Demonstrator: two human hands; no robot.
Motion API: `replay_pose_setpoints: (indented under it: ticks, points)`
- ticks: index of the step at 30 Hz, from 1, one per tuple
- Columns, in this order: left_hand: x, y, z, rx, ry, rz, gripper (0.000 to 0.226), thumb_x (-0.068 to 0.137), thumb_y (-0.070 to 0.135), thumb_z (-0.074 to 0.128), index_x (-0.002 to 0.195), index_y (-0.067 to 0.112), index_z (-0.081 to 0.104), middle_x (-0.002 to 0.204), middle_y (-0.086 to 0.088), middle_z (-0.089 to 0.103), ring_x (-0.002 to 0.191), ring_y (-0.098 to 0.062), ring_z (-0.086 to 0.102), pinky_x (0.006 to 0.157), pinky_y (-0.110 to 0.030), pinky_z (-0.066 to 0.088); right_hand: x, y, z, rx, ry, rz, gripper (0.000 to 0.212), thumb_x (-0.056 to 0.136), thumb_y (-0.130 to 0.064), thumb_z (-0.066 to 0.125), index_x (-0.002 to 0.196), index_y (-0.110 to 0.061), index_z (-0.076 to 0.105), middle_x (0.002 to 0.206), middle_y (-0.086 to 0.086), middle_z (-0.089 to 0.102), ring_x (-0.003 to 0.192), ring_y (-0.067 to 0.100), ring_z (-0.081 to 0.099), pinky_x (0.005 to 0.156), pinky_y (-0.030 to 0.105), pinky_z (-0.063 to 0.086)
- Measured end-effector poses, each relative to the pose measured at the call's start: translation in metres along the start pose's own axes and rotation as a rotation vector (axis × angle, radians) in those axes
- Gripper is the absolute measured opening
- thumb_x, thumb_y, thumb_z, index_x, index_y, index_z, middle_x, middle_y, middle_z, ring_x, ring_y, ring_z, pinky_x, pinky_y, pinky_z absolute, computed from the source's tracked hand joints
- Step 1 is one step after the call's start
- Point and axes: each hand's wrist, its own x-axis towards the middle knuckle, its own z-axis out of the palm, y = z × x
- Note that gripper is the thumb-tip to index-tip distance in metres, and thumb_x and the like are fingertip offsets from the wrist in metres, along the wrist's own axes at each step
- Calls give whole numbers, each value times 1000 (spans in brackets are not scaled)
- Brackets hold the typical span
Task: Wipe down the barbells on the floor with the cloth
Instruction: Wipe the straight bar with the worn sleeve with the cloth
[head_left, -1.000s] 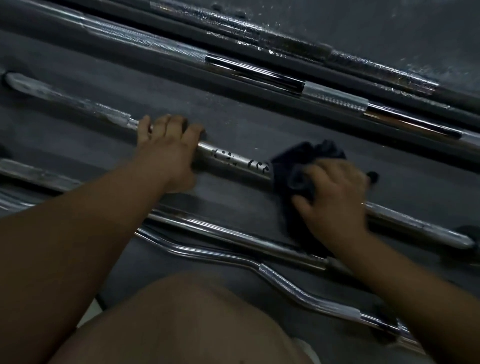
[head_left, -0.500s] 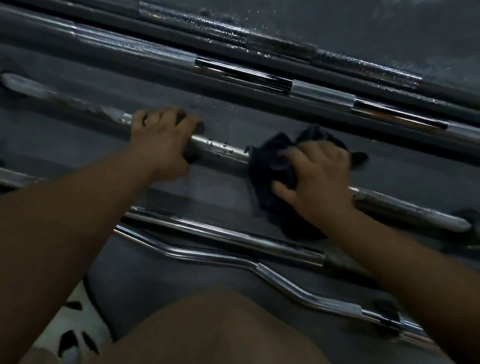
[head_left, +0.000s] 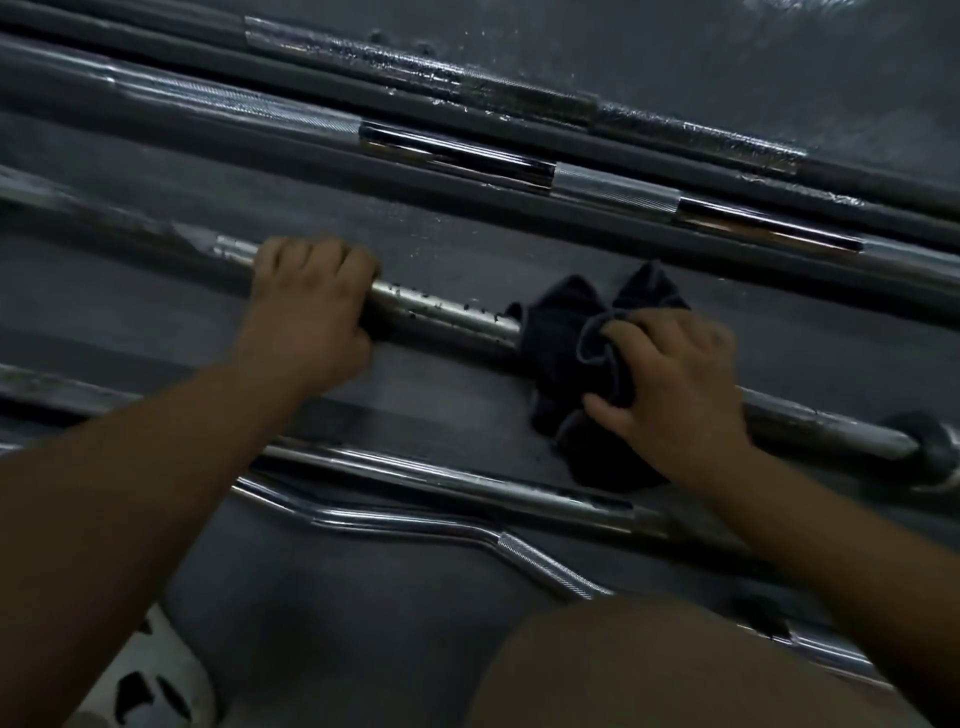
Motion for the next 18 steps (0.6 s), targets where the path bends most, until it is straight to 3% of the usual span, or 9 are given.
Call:
replay_pose_setpoints:
  ticks: [3,5,9,11,13,15,18]
  points:
    - [20,-1,-11,5,-83,11,47,62,23,69,106,19,54,102,-11,54,99,-37,51,94,-46,31,65,-70,14,-44,17,-20,47,68,-56,66,102,-24,64,100,2,63,97,29,56,86,42,32]
    - [24,-3,-14,-48,-73,12,50,65,30,65,113,17,54,106,-14,54,101,-39,51,94,-47,34,97,-105,18,-13,48,-77,46,68,-53,70,102,-23,66,99,2,64,96,29,58,86,40,31]
    - [9,-3,0,-40,37,48,55,62,37,55,112,13,54,103,-16,56,99,-39,51,100,-51,32,43,-30,9,78,55,-182,65,69,-53,70,125,-21,61,123,8,62,110,33,58,92,43,40]
    - [3,-3,5,-25,32,27,54,61,37,59,110,16,54,103,-15,54,100,-39,50,102,-50,28,-7,25,-4,42,21,-83,66,69,-55,64,126,-22,58,125,9,60,111,36,57,93,46,39]
    - [3,-2,2,-29,24,3,51,62,33,65,109,16,54,102,-15,54,100,-39,49,100,-48,27,-21,35,-9,5,-5,45,62,68,-56,61,122,-24,59,121,7,61,110,35,56,92,47,36]
    - [13,0,-6,-18,-23,0,47,64,29,66,108,16,56,103,-14,55,100,-39,51,97,-47,29,12,-1,-1,-28,-27,72,58,65,-55,63,115,-26,63,113,4,64,106,31,55,89,44,33]
    - [38,2,-24,60,-193,5,31,76,27,67,105,22,59,106,-12,62,103,-38,56,92,-44,36,79,-75,15,29,28,-64,48,66,-51,67,107,-24,67,106,1,66,101,28,58,87,41,30]
